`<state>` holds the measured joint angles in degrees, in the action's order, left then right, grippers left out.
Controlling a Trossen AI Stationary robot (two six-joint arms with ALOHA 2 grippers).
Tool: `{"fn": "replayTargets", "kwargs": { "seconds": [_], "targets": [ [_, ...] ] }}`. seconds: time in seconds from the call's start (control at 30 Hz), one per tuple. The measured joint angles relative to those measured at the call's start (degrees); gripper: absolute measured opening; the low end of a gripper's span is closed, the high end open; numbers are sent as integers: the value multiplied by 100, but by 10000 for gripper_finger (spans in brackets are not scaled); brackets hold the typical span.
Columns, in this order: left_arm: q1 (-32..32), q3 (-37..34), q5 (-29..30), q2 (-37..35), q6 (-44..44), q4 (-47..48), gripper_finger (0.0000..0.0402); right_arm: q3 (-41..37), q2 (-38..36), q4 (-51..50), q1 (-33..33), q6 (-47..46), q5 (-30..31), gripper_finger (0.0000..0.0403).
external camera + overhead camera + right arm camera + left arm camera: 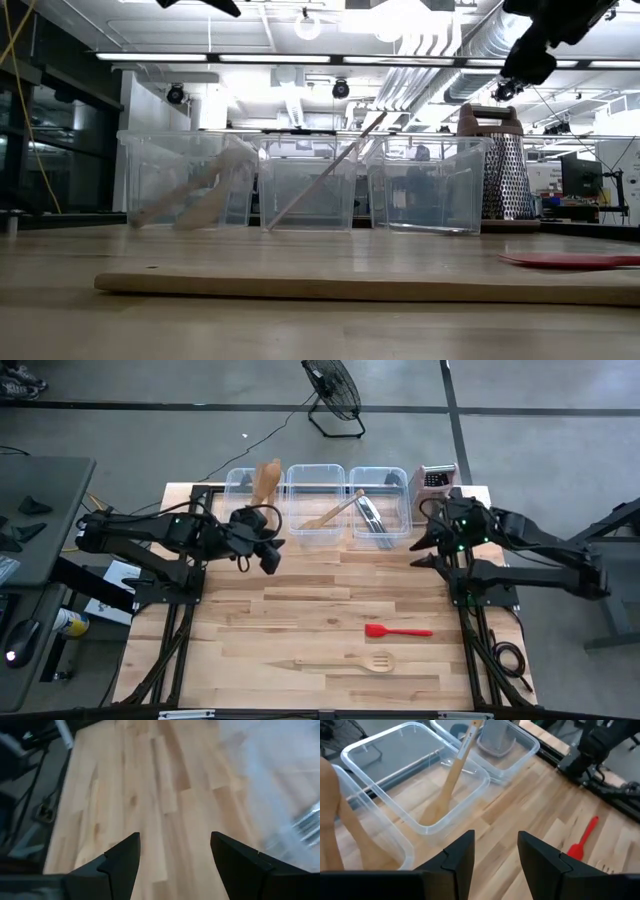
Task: Pick & Place Kitchen Items
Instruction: Put the red rubber scraper into the middle transparent bin
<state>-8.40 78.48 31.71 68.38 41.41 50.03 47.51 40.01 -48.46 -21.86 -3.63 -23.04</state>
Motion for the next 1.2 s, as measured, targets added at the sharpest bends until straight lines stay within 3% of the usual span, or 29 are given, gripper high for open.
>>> {"fn": "replayTargets", "kwargs": {
  "seconds": [0.23,0.47,0.7,1.0,1.2],
  "targets": [
    [11,0,-7,2,-267,195,147,0,67,-601,1090,-559,103,235],
    [11,0,-95,2,-272,455,147,0,467,-832,2390,-1467,1043,235],
    [11,0,-139,2,-681,460,147,0,1398,-877,3509,-2181,1681,235],
    [11,0,-309,2,-1023,462,147,0,2924,-1132,4686,-3471,1371,235],
    [12,0,-342,-39,-1119,459,147,0,3568,-1121,5326,-4308,1536,235]
  ]
}}
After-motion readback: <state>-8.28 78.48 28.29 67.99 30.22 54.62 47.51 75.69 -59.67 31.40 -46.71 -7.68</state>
